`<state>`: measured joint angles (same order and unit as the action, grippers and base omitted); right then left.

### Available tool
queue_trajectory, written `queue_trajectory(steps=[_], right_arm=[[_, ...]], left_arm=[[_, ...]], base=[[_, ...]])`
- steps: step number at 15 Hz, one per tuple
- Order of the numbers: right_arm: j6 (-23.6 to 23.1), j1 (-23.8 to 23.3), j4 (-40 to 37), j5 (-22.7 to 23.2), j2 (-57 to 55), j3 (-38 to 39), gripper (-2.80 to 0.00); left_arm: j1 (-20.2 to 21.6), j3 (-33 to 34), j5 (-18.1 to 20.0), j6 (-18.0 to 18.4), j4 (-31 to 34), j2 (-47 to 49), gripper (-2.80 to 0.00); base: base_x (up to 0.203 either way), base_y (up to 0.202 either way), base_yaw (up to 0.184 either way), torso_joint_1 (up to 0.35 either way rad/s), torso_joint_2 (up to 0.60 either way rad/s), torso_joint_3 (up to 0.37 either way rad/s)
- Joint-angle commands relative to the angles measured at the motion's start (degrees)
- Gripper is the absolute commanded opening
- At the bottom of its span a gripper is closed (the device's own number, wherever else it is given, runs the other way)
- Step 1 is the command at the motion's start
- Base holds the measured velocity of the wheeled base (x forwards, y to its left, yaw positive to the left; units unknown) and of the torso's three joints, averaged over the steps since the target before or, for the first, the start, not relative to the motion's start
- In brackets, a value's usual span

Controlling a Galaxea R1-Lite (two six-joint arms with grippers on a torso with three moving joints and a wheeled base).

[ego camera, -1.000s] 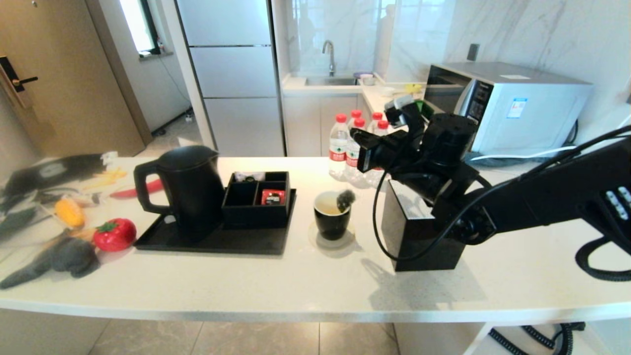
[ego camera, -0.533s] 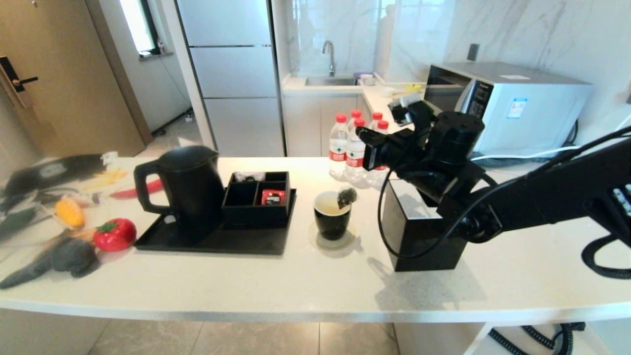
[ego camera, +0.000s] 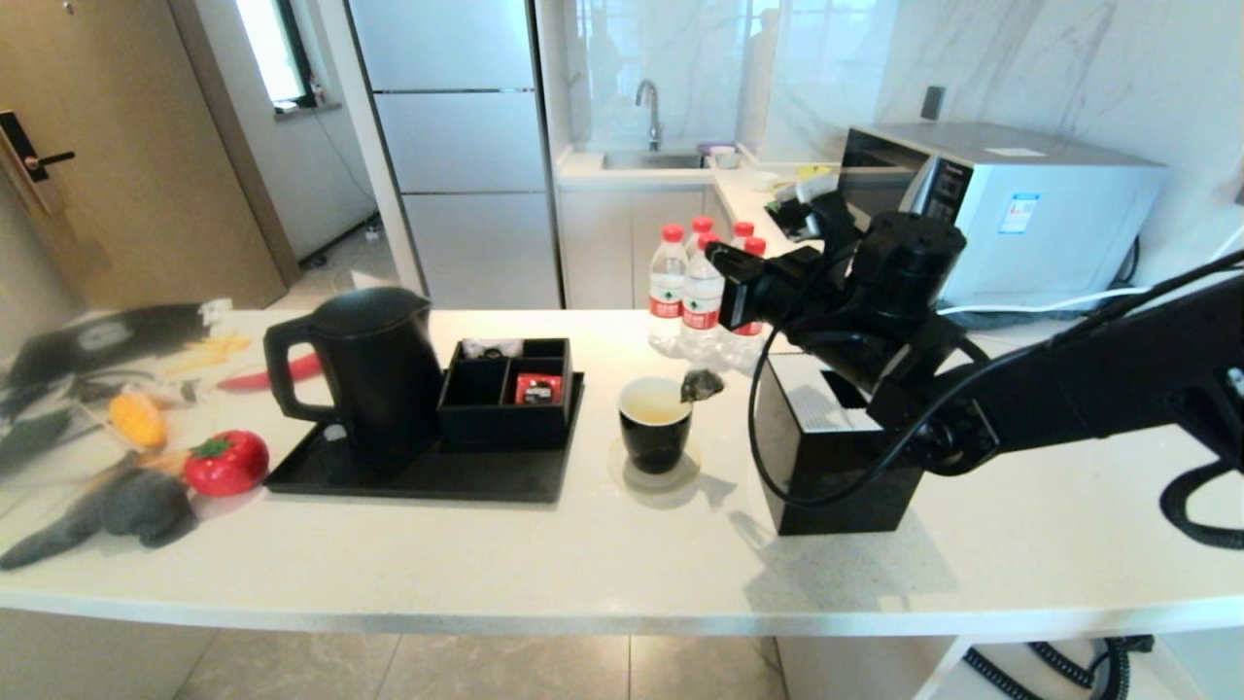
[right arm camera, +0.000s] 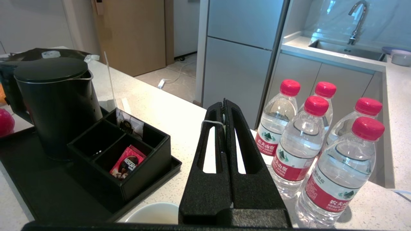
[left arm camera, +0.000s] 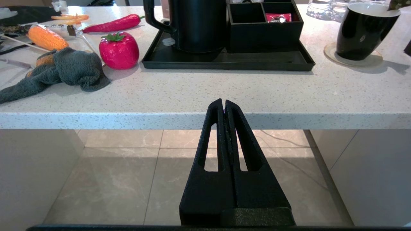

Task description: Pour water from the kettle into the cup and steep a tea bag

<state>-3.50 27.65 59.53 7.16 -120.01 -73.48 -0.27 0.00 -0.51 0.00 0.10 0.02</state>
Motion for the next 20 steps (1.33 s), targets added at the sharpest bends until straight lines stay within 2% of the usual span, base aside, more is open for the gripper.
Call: queue_trajectory(steps=[1, 8, 20], right_arm=[[-0.01, 0.04, 0.32, 0.05, 0.22, -0.07, -2.80], [-0.01, -0.67, -0.02, 0.05, 1.37, -0.58, -2.80], [0.07, -3.76, -1.86, 0.10, 9.48, -0.03, -2.80]], left_arm=[[0.00, 0.00, -0.02, 0.00, -0.01, -0.02, -2.80], [0.00, 0.00, -0.02, 0.00, -0.01, -0.02, -2.80], [0.00, 0.00, -0.02, 0.00, -0.01, -0.02, -2.80]], base=[[0.000, 0.000, 0.000, 0.000, 0.00, 0.000], [0.000, 0.000, 0.000, 0.000, 0.00, 0.000], [0.000, 0.000, 0.000, 0.000, 0.00, 0.000]])
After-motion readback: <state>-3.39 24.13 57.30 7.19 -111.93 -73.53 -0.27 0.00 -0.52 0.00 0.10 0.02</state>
